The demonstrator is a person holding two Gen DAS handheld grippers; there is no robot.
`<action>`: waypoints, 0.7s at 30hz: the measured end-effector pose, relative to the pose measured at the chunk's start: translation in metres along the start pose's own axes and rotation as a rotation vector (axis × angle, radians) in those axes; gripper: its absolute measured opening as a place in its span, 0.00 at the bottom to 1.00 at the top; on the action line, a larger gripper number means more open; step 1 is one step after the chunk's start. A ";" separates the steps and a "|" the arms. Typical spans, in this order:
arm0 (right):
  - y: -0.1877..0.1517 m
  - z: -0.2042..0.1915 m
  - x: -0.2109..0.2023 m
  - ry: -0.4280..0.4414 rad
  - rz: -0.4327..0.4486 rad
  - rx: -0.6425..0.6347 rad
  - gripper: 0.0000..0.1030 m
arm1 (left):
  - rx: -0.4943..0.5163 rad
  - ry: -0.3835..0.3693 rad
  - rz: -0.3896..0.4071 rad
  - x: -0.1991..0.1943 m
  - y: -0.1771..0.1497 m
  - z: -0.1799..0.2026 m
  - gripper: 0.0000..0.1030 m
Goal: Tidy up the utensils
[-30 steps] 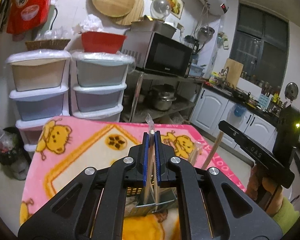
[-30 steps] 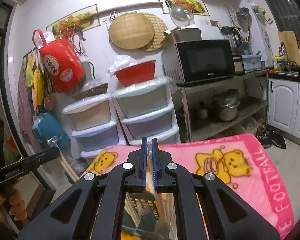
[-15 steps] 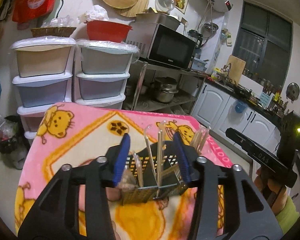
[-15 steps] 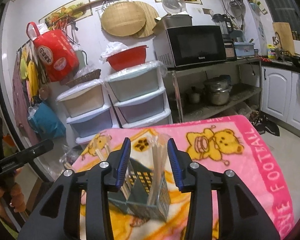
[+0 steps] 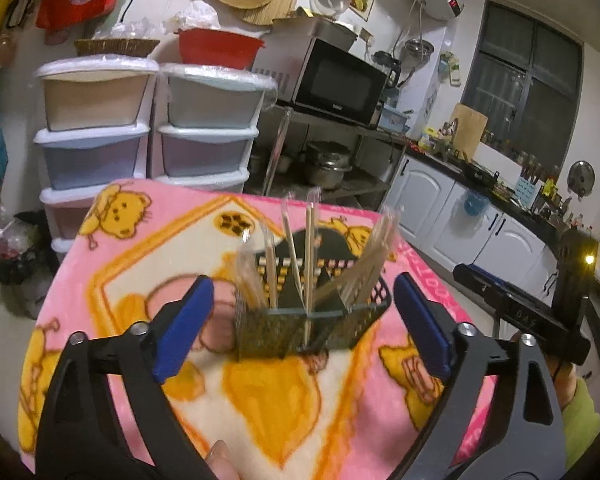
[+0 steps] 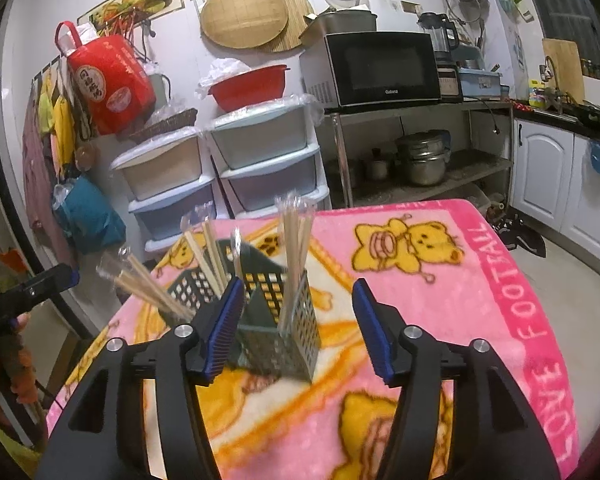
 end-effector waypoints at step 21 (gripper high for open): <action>-0.066 -0.040 -0.036 0.033 0.000 -0.070 0.83 | -0.037 0.081 -0.019 -0.011 -0.081 -0.016 0.90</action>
Point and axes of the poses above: each gripper's, at about its wrist camera, not at the fingertips, and x roughly the way its jaws point, z to its right, y to its top, the point moved 6 cm from there along x, roughly the way its jaws point, and after that the axes turned 7 degrees about -x, right-handed, at the moved point
